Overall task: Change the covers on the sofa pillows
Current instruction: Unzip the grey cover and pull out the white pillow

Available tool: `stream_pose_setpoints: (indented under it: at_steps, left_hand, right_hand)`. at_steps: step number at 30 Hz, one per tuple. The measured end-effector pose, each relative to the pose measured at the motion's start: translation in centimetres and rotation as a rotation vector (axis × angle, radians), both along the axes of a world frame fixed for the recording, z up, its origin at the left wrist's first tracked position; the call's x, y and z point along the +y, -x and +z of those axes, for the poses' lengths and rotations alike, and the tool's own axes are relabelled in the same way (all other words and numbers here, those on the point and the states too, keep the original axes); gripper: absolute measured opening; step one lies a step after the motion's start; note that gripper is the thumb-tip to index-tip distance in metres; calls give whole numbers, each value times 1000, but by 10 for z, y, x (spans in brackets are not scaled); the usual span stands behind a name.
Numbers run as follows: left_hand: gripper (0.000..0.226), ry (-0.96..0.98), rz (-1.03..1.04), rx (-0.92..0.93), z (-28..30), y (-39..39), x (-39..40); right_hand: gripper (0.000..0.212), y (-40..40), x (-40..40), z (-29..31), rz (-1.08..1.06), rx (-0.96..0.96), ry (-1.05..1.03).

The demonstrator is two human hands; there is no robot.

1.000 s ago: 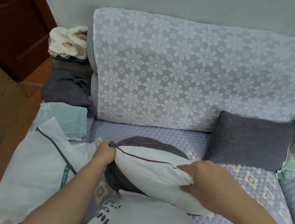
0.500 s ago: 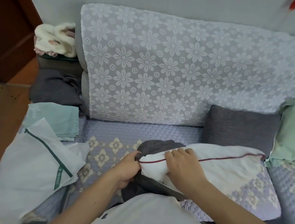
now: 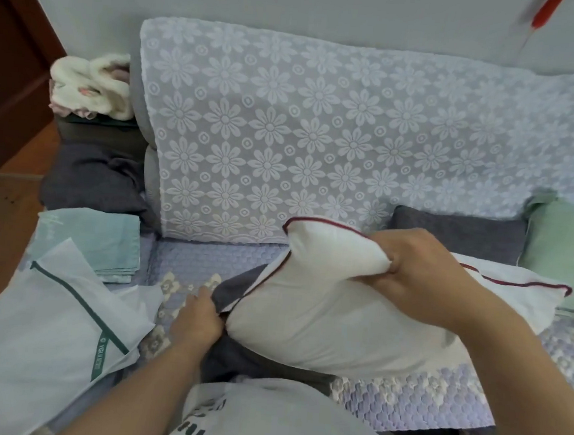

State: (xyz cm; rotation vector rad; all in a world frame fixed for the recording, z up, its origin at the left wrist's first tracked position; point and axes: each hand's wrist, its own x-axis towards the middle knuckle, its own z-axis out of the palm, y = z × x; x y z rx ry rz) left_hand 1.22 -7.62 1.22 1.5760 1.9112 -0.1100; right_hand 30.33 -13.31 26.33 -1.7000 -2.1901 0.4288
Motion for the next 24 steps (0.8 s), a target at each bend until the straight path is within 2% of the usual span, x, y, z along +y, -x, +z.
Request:
stream_pose_setpoints:
  at_steps: [2, 3, 4, 7, 8, 9, 11, 13, 16, 19, 21, 24]
  left_hand:
    - [43, -25, 42, 114, -8, 22, 8]
    - [48, 0, 121, 71, -8, 29, 11]
    - [54, 64, 277, -29, -8, 36, 15]
    - [56, 251, 881, -686, -9, 41, 20]
    - [58, 310, 974, -867, -3, 36, 17]
    - [58, 360, 979, -996, 2, 29, 12]
    - [47, 412, 829, -1091, 19, 13, 2]
    - [38, 352, 736, -1009, 14, -1, -4]
    - [47, 101, 623, -594, -3, -7, -7]
    - [43, -27, 610, -370, -2, 5, -5]
    - [49, 15, 761, -308, 1, 21, 2]
    - [45, 138, 947, -470, -9, 39, 13]
  right_hand:
    - [35, -6, 2, 7, -67, 103, -11]
    - [36, -10, 3, 12, -98, 155, -18]
    - [32, -14, 4, 17, -126, 210, -20]
    - [12, -20, 10, 26, -174, 380, 12]
    - [12, -17, 13, 26, -194, 426, 39]
    - [11, -13, 15, 23, -209, 460, 72]
    - [17, 0, 19, 17, -206, 502, 132]
    - [24, 10, 21, 10, -182, 521, 171]
    - [25, 13, 15, 8, -165, 621, 173]
    - [18, -4, 7, 8, -301, 744, 153]
    - [16, -29, 7, -12, -465, 720, 152]
    - [4, -84, -1, -80, -729, 573, 321]
